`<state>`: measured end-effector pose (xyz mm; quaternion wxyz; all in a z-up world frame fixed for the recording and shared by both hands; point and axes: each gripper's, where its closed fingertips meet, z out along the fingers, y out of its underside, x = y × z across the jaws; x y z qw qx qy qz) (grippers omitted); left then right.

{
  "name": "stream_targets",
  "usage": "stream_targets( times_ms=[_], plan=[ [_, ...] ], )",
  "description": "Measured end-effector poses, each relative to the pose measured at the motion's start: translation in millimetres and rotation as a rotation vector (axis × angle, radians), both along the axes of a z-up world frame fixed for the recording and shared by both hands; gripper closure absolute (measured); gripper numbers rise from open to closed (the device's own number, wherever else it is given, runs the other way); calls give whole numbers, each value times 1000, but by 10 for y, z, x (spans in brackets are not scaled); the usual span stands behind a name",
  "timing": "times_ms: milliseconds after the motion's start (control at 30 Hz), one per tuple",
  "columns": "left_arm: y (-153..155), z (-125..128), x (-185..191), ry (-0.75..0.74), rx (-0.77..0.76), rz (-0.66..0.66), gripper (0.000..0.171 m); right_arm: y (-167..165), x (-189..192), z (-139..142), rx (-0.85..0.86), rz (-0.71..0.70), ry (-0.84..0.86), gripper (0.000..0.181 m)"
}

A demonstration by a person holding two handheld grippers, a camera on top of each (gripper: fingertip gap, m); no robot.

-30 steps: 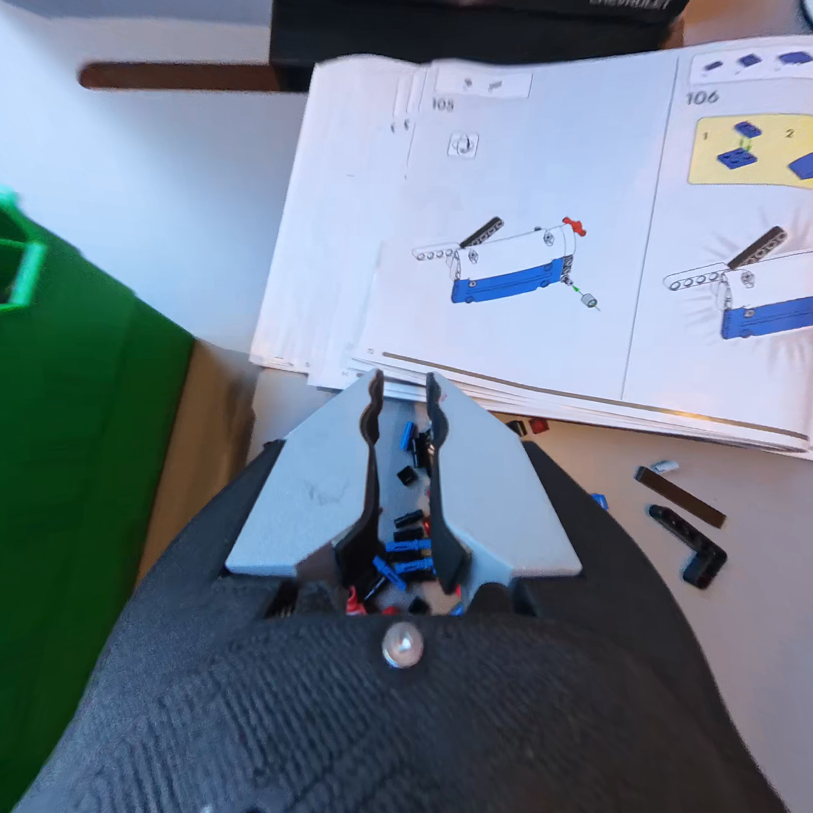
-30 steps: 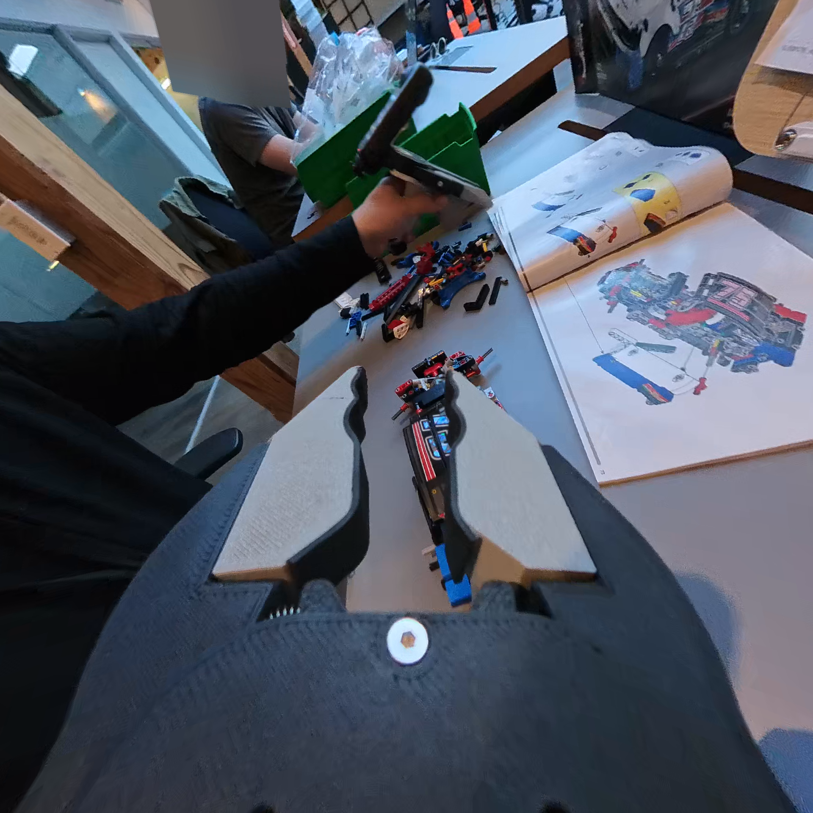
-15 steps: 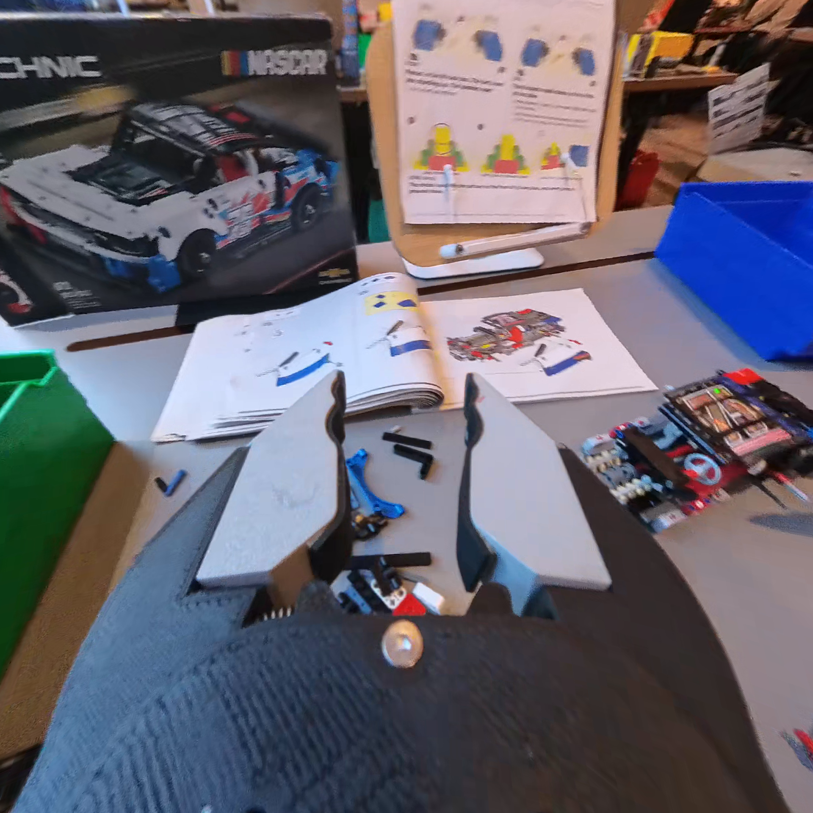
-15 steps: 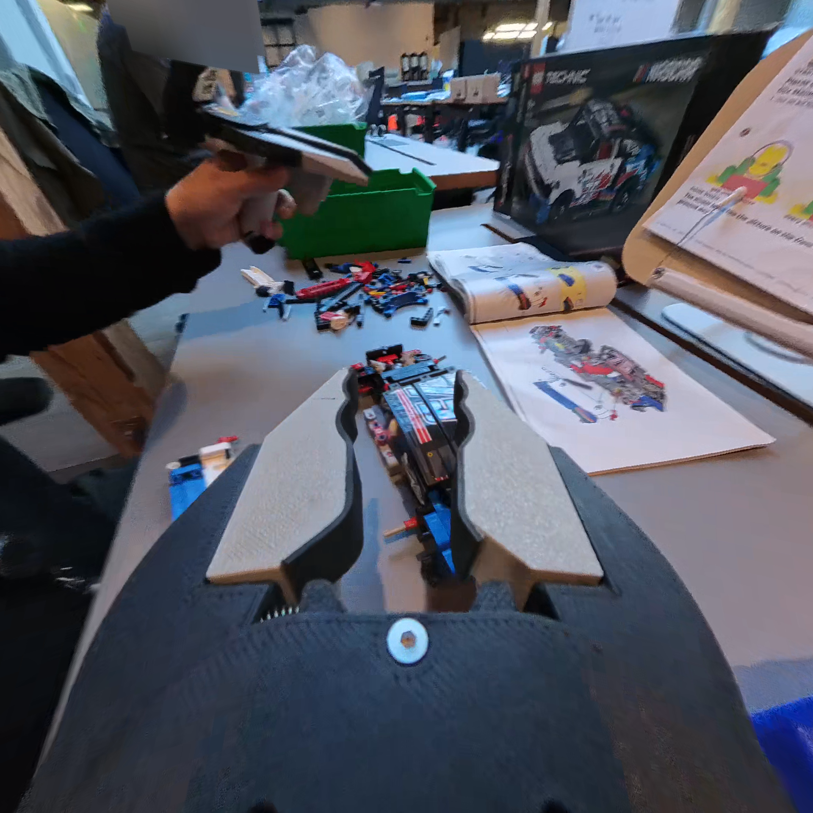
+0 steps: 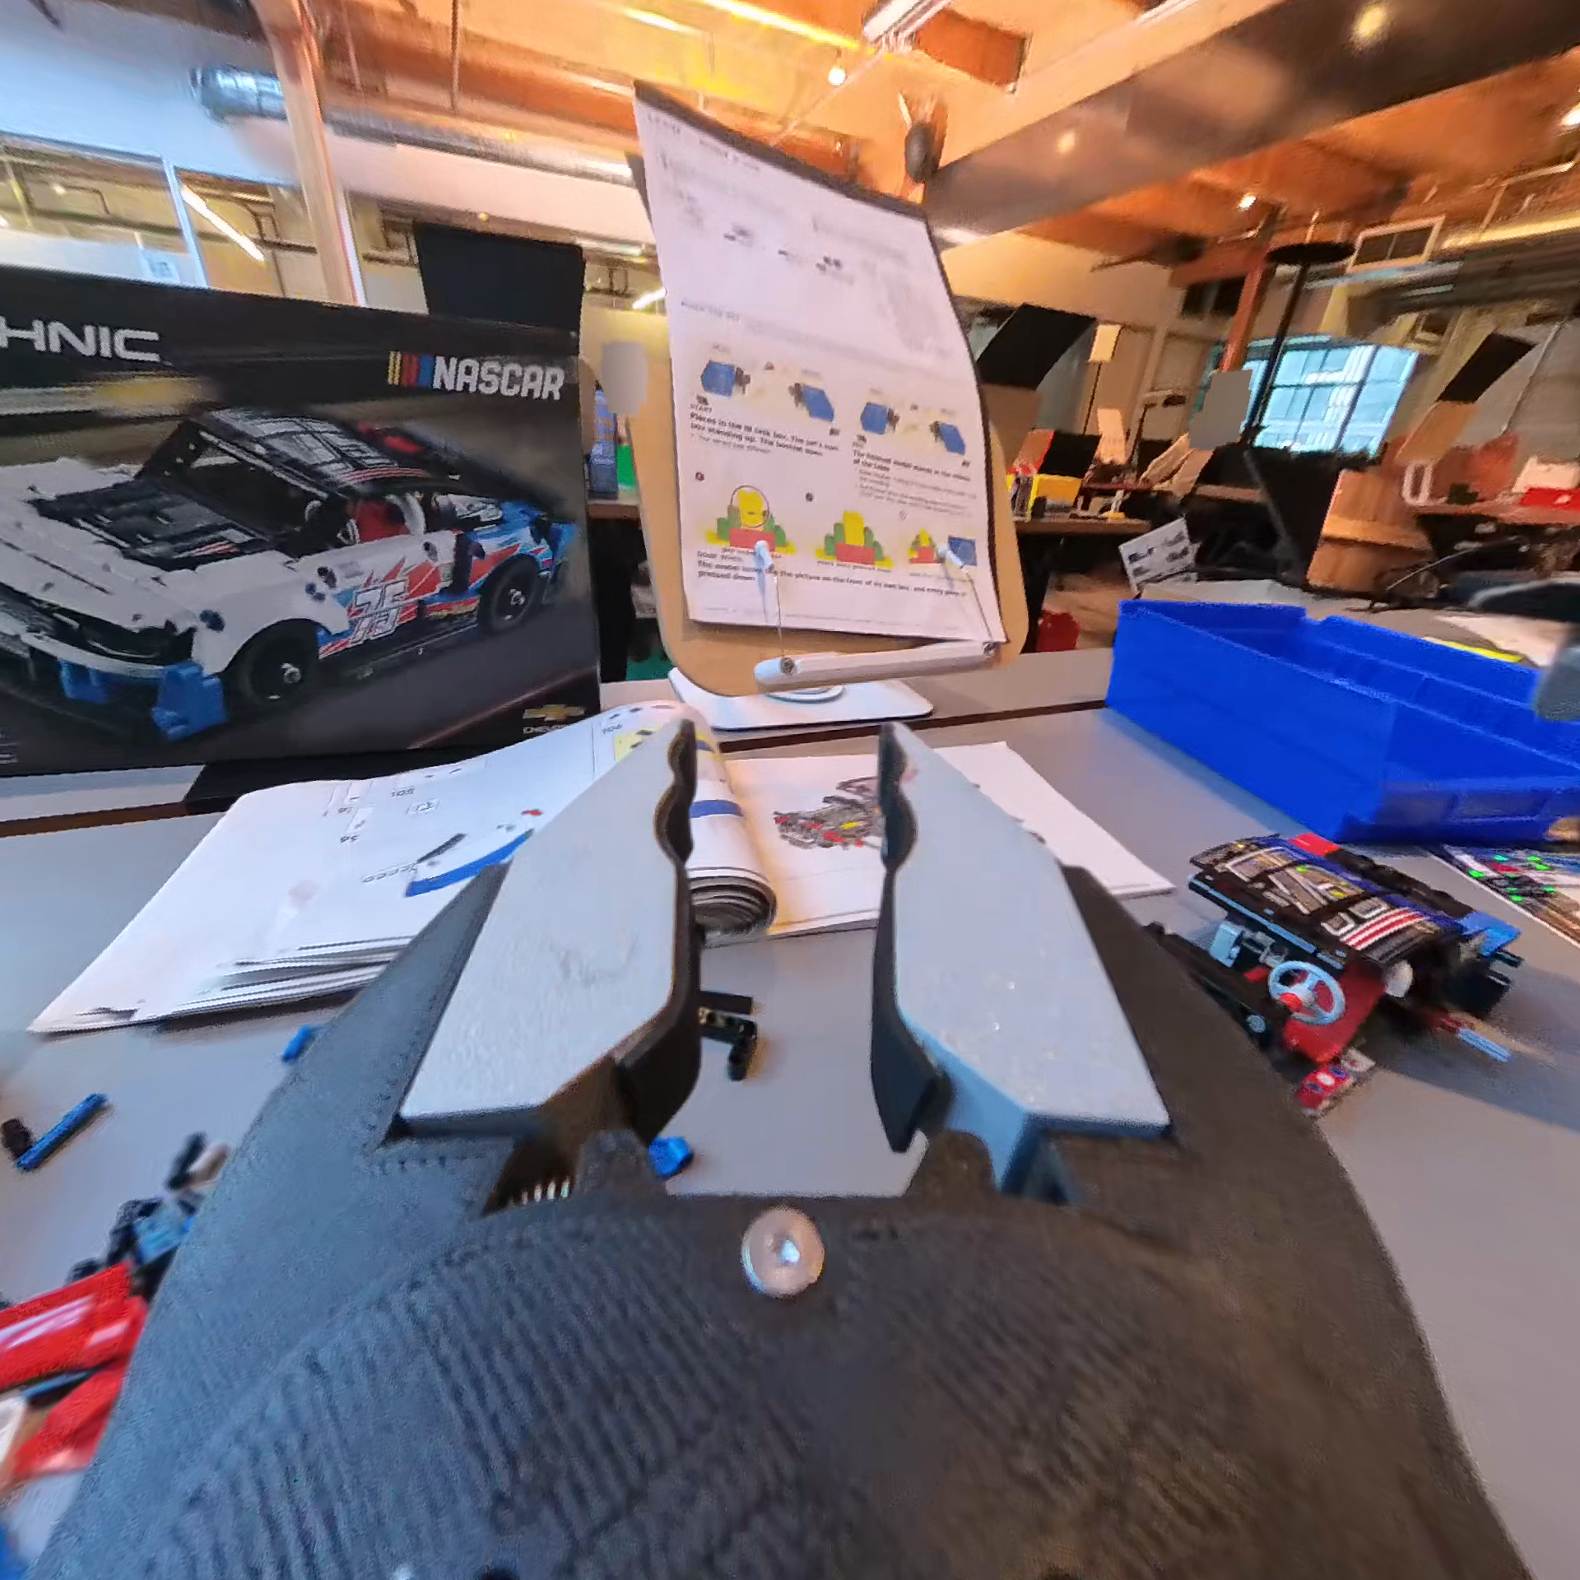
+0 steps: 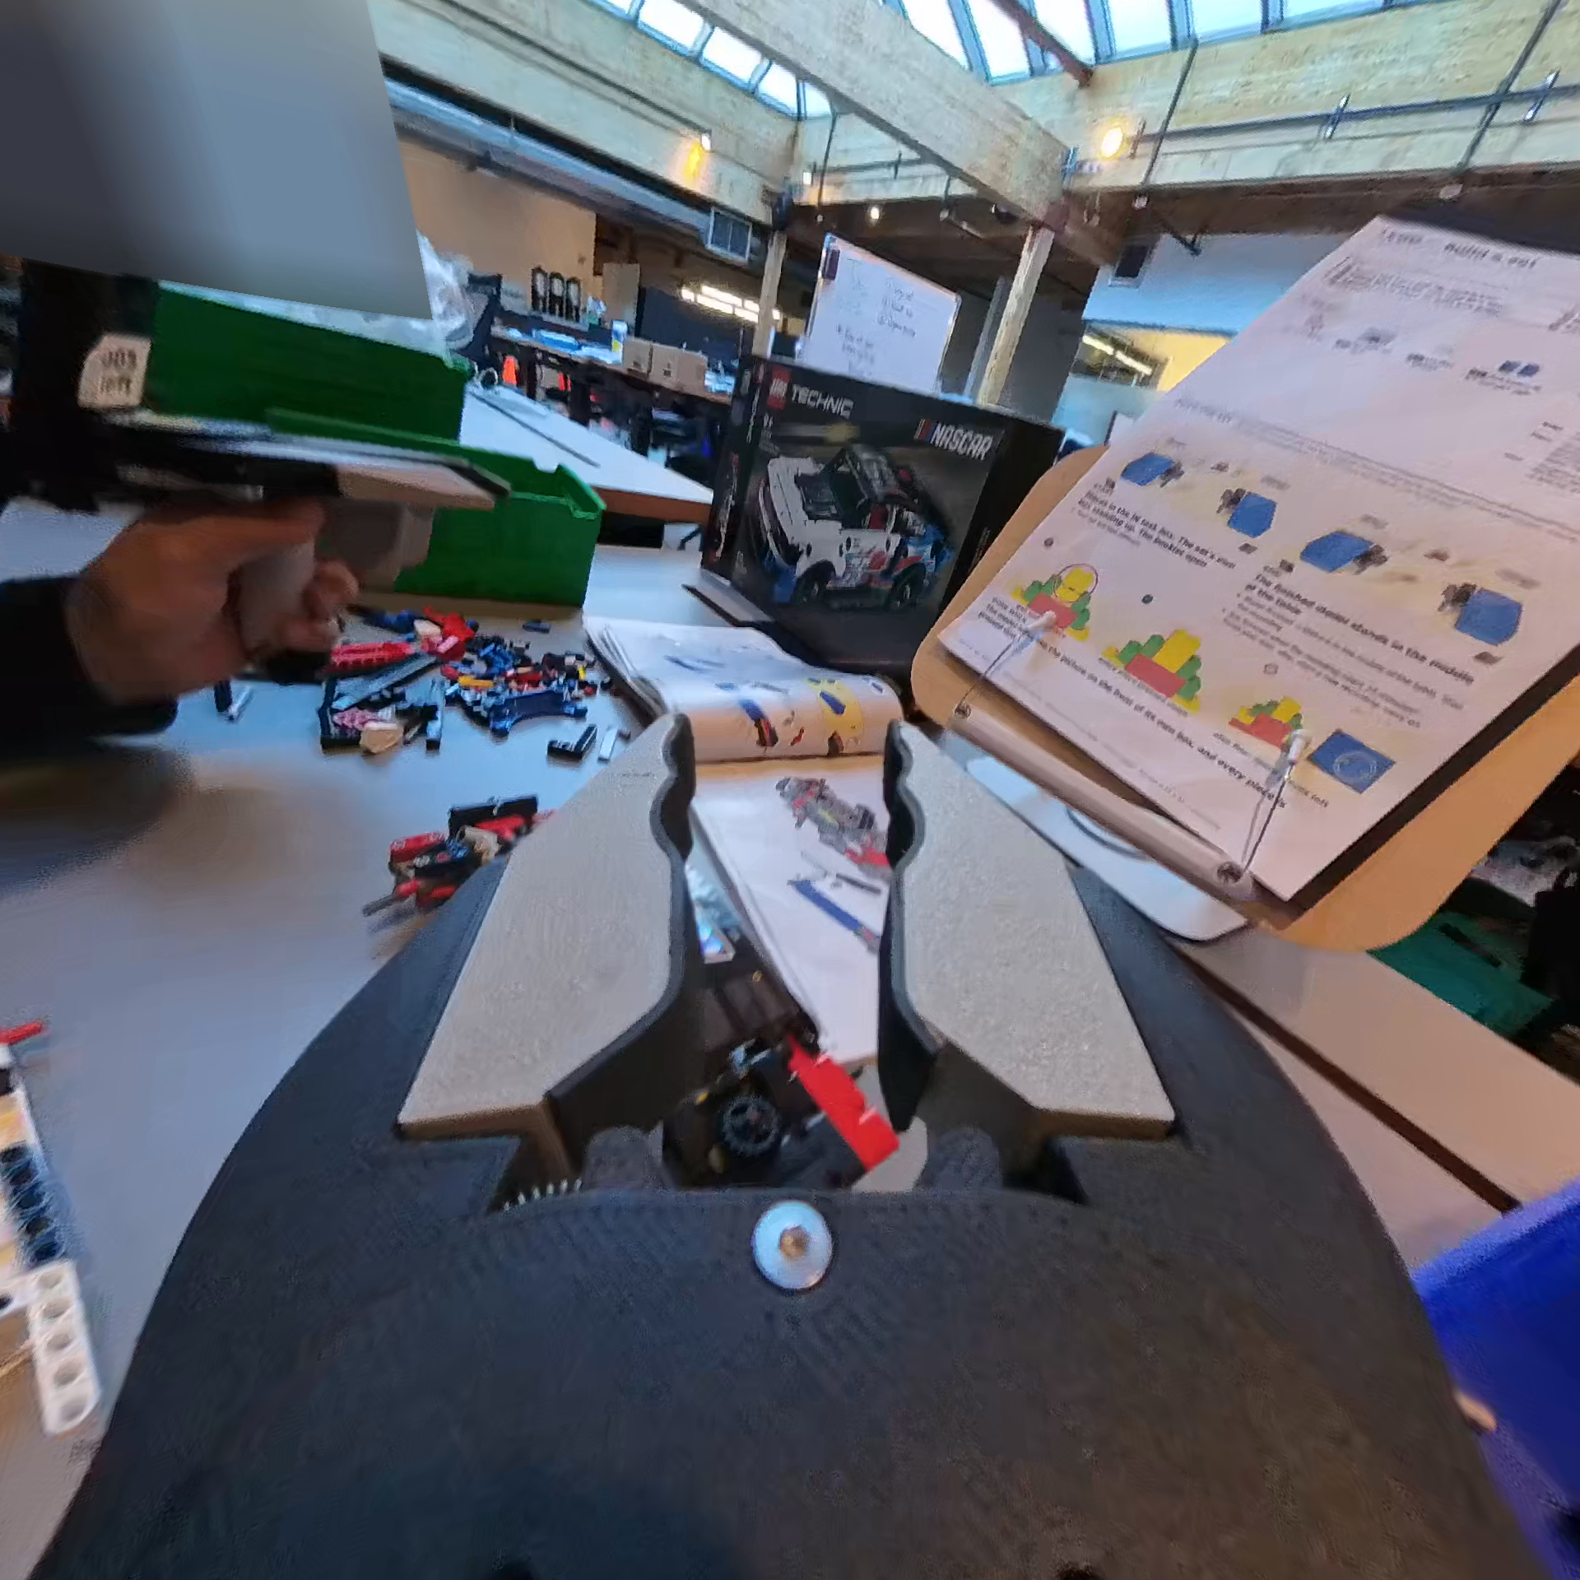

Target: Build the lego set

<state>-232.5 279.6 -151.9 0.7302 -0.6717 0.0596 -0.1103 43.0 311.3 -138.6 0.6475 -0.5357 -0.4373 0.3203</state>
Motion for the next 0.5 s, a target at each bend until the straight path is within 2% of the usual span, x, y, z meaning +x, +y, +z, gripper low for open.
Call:
stream_targets(
  times_ms=[100, 200, 267, 400, 500],
  plan=[
    [1, -41, 133, -25, 2, -58, 132, 141, -82, 171, 22, 24, 46, 139],
    [-19, -66, 256, 28, 9, -93, 135, 254, -192, 273, 57, 61, 58, 142],
    [-16, -109, 413, 73, -7, -146, 135, 262, -251, 251, 37, 97, 35, 141],
    [-111, -137, 749, 165, 10, -239, 136, 286, -237, 191, 32, 81, 32, 143],
    [-216, -75, 846, 140, 49, -298, 137, 325, -270, 140, 13, 86, 23, 143]
  ],
)
